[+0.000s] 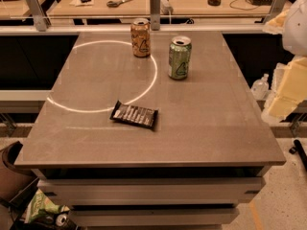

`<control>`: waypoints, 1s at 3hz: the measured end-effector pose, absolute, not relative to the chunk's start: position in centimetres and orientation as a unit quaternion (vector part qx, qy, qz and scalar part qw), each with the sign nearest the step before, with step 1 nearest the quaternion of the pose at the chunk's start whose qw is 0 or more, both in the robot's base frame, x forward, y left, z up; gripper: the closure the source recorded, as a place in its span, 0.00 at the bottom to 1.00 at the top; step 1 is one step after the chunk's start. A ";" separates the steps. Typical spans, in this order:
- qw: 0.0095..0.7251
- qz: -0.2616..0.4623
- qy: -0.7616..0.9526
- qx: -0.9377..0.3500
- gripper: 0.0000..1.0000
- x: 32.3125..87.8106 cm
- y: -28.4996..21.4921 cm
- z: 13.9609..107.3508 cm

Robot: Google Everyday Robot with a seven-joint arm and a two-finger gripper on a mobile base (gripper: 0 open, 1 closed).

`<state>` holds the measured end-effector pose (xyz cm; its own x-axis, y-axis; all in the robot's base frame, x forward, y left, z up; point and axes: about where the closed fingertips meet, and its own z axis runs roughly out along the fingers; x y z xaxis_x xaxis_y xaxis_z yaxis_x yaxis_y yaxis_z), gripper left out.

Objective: Pick rxbar chocolate

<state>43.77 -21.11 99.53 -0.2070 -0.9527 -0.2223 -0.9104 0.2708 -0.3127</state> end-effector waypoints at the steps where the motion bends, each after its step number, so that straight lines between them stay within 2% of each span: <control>1: 0.187 -0.057 0.775 -0.601 0.00 43.8 -21.1 99.5; 3: 0.226 -0.007 0.777 -0.587 0.00 45.1 -19.3 95.7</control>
Offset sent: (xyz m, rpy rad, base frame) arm 0.0145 0.0160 -0.0310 0.0877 0.0098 -0.0068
